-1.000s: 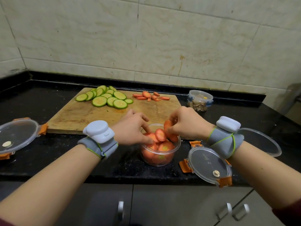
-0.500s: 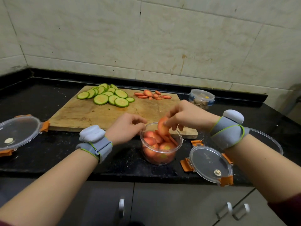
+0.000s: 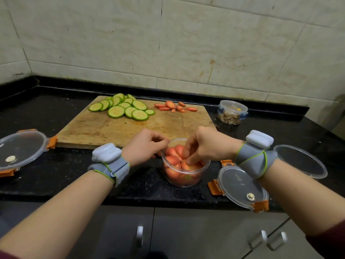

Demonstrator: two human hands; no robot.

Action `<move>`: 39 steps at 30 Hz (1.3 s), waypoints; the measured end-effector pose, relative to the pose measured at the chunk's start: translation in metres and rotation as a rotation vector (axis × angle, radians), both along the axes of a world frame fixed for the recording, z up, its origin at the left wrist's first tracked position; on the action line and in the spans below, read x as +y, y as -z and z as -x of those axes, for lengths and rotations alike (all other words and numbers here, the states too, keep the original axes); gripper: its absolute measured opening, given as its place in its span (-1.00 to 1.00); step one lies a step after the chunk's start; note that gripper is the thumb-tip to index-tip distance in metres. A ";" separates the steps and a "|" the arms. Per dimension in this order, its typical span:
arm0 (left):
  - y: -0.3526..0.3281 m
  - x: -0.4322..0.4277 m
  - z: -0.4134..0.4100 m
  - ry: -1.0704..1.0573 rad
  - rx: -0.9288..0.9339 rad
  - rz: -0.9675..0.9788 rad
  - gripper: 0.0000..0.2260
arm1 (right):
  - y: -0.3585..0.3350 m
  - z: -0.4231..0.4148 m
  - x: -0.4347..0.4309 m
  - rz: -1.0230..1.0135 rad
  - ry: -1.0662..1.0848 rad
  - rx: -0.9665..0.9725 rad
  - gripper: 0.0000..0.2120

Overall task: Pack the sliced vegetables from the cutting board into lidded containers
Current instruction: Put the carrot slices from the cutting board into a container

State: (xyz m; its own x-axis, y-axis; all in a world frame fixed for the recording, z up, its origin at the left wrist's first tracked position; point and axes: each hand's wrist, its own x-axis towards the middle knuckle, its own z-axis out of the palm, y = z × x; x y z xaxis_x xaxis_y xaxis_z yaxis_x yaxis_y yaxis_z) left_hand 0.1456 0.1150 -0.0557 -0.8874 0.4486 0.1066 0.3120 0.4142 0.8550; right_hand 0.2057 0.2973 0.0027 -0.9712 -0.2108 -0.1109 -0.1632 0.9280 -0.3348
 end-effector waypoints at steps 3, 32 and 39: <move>0.001 0.001 0.000 -0.007 -0.001 0.007 -0.84 | 0.002 0.000 0.001 -0.058 -0.004 0.090 -0.67; -0.002 0.017 0.003 -0.101 0.209 0.201 -0.92 | -0.009 0.009 0.022 -0.157 0.042 -0.025 -0.82; -0.009 0.034 0.049 -0.152 0.316 0.248 -0.90 | -0.011 0.058 0.048 0.193 0.189 0.056 -0.84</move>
State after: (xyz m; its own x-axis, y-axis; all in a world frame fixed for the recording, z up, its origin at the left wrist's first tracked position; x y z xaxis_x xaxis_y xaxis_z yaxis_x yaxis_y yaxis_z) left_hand 0.0966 0.1487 -0.0470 -0.8867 0.3611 0.2888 0.4617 0.6570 0.5959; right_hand 0.1479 0.3451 0.0140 -0.9988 -0.0371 -0.0309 -0.0166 0.8639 -0.5033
